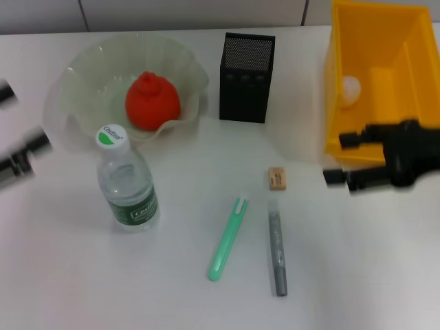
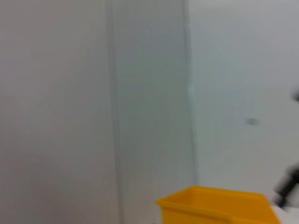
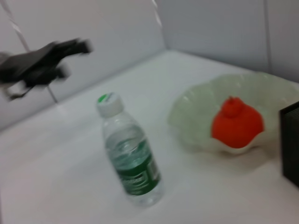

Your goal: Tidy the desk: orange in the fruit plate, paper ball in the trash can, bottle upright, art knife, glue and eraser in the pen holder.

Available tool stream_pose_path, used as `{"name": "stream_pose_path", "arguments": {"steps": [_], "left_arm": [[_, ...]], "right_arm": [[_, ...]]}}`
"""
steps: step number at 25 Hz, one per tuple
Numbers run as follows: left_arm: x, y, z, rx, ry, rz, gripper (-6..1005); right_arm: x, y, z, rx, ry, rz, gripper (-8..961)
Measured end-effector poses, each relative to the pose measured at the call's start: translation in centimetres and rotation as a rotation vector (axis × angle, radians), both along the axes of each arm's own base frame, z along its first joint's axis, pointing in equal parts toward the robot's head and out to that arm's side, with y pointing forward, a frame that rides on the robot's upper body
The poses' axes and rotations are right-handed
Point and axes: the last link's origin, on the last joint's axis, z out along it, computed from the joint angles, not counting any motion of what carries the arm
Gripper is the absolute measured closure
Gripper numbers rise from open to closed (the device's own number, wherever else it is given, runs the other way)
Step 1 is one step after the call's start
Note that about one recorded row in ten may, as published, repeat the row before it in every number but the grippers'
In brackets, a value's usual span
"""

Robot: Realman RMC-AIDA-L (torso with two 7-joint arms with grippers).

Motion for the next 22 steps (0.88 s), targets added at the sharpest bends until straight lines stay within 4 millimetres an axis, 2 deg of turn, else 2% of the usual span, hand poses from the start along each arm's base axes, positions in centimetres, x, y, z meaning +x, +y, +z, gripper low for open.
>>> {"name": "stream_pose_path", "arguments": {"steps": [1, 2, 3, 4, 5, 6, 7, 8, 9, 10, 11, 14, 15, 16, 17, 19, 22], "left_arm": [[0.0, 0.0, 0.0, 0.000, 0.000, 0.000, 211], [-0.1, -0.9, -1.8, -0.074, 0.000, -0.026, 212], [-0.1, -0.9, -1.8, -0.074, 0.000, -0.026, 212], [0.0, -1.2, -2.7, -0.113, -0.005, -0.036, 213], [0.2, -1.7, -5.0, -0.201, -0.019, -0.050, 213], [0.2, -1.7, -5.0, -0.201, -0.019, -0.050, 213], [0.2, -1.8, -6.9, -0.249, -0.022, -0.050, 214], [0.2, -1.8, -6.9, -0.249, -0.022, -0.050, 214], [0.2, -1.8, -7.7, -0.268, -0.021, -0.049, 214], [0.3, -1.5, -8.6, -0.288, -0.020, -0.043, 214], [0.5, -1.1, -9.2, -0.305, -0.025, -0.044, 214], [0.6, -1.0, -9.3, -0.310, -0.026, -0.046, 214], [0.7, -0.8, -9.4, -0.313, -0.027, -0.049, 214], [0.7, -0.8, -9.4, -0.313, -0.027, -0.049, 214], [0.8, -0.7, -9.5, -0.315, -0.027, -0.050, 214], [0.8, -0.6, -9.5, -0.317, -0.026, -0.049, 214], [0.8, -0.5, -9.6, -0.319, -0.027, -0.046, 214]], "right_arm": [[0.0, 0.0, 0.0, 0.000, 0.000, 0.000, 111], [-2.5, 0.7, 0.7, -0.020, -0.066, -0.056, 111], [-2.5, 0.7, 0.7, -0.020, -0.066, -0.056, 111], [-3.8, 1.0, 0.8, -0.030, -0.093, -0.083, 111], [-6.4, 1.8, -0.1, -0.061, -0.167, -0.135, 111], [-6.4, 1.8, -0.1, -0.061, -0.167, -0.135, 110], [-8.3, 2.4, -2.0, -0.100, -0.260, -0.159, 110], [-8.3, 2.4, -2.0, -0.100, -0.260, -0.159, 110], [-8.9, 2.5, -3.0, -0.115, -0.307, -0.156, 110], [-9.7, 2.9, -5.2, -0.131, -0.408, -0.159, 111], [-10.1, 3.2, -7.4, -0.138, -0.488, -0.154, 111], [-10.2, 3.3, -8.3, -0.138, -0.515, -0.152, 113], [-10.3, 3.4, -9.7, -0.145, -0.545, -0.146, 114], [-10.3, 3.4, -9.7, -0.145, -0.545, -0.146, 114], [-10.3, 3.4, -10.8, -0.154, -0.567, -0.143, 115], [-10.3, 3.4, -11.2, -0.154, -0.572, -0.144, 119], [-9.6, 3.8, -13.0, -0.157, -0.595, -0.166, 124]]}}
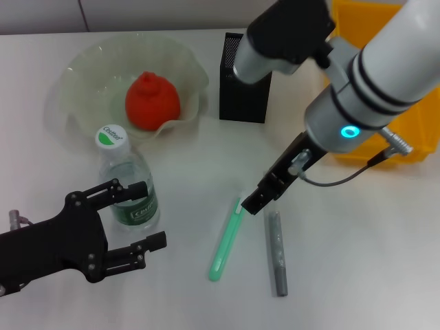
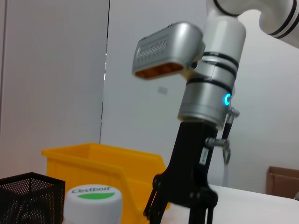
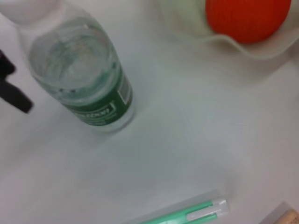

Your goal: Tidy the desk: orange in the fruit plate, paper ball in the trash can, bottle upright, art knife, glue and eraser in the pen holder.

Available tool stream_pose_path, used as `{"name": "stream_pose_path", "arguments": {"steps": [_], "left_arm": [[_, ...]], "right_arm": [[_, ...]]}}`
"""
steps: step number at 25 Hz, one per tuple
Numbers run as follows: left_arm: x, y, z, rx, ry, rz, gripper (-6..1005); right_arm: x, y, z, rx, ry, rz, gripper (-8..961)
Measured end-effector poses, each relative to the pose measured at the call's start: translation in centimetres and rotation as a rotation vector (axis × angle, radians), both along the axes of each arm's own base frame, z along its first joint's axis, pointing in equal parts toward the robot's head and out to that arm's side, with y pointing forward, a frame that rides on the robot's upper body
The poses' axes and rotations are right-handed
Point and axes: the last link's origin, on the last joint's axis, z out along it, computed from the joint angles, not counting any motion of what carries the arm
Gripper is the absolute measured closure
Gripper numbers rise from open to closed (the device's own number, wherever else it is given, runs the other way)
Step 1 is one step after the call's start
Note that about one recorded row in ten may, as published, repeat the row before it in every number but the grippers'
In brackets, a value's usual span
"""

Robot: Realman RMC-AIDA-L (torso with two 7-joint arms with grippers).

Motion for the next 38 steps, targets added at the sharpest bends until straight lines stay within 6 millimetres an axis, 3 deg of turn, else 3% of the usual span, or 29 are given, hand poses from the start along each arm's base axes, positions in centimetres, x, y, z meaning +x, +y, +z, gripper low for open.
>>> {"name": "stream_pose_path", "arguments": {"steps": [8, 18, 38], "left_arm": [[0.0, 0.0, -0.4, -0.009, 0.002, 0.005, 213], [-0.1, 0.1, -0.7, -0.016, 0.009, 0.015, 213], [0.0, 0.3, -0.8, -0.018, 0.007, 0.012, 214]], "right_arm": [[1.0, 0.5, -2.7, 0.014, -0.041, -0.014, 139], [1.3, 0.9, -4.1, 0.018, 0.011, -0.052, 158], [2.1, 1.2, -5.1, 0.014, 0.003, -0.087, 195]]}}
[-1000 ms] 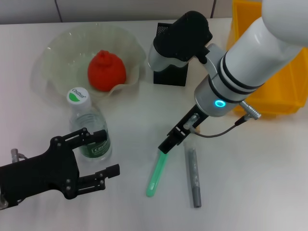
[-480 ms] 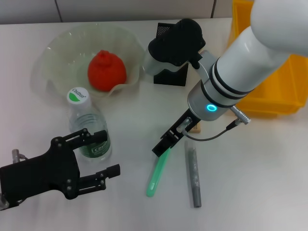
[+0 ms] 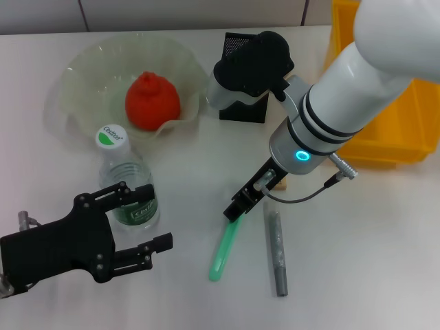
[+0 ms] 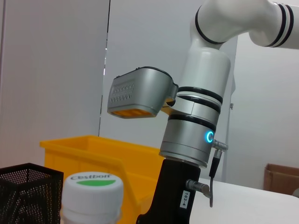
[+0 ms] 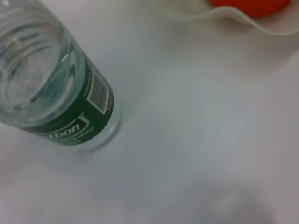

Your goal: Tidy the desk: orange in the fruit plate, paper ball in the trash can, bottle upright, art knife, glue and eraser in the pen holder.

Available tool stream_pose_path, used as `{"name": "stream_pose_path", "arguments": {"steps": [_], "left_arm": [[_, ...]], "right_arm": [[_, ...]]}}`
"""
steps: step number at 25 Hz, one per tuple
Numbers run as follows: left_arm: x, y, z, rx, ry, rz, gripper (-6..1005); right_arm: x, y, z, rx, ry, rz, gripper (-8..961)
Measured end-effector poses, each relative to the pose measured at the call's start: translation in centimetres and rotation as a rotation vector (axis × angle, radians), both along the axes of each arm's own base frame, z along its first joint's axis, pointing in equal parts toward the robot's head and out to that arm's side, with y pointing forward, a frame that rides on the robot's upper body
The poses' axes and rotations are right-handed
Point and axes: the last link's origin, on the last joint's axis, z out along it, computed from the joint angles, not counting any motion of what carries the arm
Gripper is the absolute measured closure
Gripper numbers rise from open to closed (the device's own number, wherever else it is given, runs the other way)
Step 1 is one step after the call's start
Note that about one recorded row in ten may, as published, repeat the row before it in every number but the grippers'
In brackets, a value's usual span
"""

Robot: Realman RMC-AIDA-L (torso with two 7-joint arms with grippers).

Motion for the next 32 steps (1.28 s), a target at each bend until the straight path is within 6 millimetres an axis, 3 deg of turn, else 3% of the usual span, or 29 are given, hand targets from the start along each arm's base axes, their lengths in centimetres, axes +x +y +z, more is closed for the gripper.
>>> {"name": "stream_pose_path", "arguments": {"steps": [3, 9, 14, 19, 22, 32], "left_arm": [[-0.01, 0.02, 0.01, 0.001, 0.000, 0.000, 214], [-0.05, 0.08, 0.07, 0.003, 0.003, 0.001, 213], [-0.05, 0.15, 0.06, 0.004, 0.005, 0.002, 213], [-0.06, 0.15, 0.06, 0.004, 0.005, 0.002, 214], [-0.04, 0.16, 0.05, 0.003, 0.006, 0.001, 214], [0.02, 0.24, 0.04, 0.004, 0.005, -0.001, 213]], "right_arm": [[0.00, 0.01, 0.01, 0.000, 0.001, -0.001, 201], [-0.17, -0.09, -0.08, -0.005, 0.018, -0.010, 398], [-0.16, -0.12, -0.15, -0.007, 0.027, -0.015, 469], [-0.24, -0.12, -0.22, -0.006, 0.031, -0.005, 462], [-0.26, -0.11, -0.26, -0.003, 0.039, -0.004, 387], [-0.23, 0.00, -0.53, 0.008, 0.066, -0.023, 358]]}}
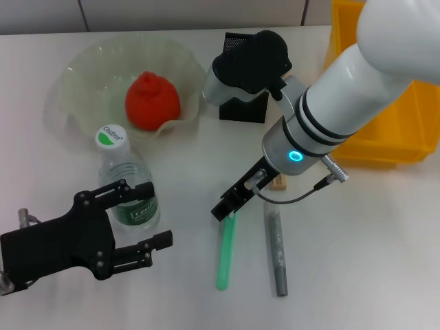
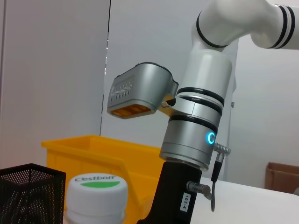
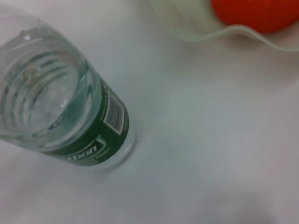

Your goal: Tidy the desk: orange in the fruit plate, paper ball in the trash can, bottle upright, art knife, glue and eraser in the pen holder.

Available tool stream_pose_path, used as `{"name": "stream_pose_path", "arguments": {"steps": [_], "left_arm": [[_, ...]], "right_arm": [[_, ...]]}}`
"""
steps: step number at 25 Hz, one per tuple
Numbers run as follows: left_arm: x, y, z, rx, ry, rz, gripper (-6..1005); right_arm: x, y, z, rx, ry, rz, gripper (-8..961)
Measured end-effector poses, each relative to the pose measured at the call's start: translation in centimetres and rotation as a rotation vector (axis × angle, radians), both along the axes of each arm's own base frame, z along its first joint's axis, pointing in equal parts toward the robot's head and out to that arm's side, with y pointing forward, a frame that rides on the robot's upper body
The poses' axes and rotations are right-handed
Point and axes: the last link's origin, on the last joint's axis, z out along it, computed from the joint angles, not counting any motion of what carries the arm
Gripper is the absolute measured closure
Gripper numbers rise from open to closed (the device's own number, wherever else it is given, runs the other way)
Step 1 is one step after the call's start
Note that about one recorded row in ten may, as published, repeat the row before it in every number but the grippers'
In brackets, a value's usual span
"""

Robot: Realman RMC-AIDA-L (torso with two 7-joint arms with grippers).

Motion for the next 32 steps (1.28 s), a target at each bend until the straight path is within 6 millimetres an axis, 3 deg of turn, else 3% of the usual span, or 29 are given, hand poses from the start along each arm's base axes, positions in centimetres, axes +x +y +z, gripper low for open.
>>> {"name": "stream_pose_path", "arguments": {"steps": [12, 17, 23, 32], "left_arm": [[-0.04, 0.02, 0.07, 0.004, -0.001, 0.003, 214], [-0.05, 0.04, 0.09, 0.006, -0.001, 0.003, 213], [-0.06, 0.05, 0.12, 0.007, -0.002, 0.004, 213], [-0.06, 0.05, 0.12, 0.007, -0.002, 0.004, 214]], "right_arm": [[0.19, 0.25, -0.29, 0.005, -0.001, -0.018, 357], [0.17, 0.19, -0.37, 0.001, -0.006, -0.014, 477], [0.25, 0.15, -0.44, -0.007, -0.017, -0.015, 489], [0.11, 0.14, -0.43, -0.015, -0.023, -0.009, 592]]}}
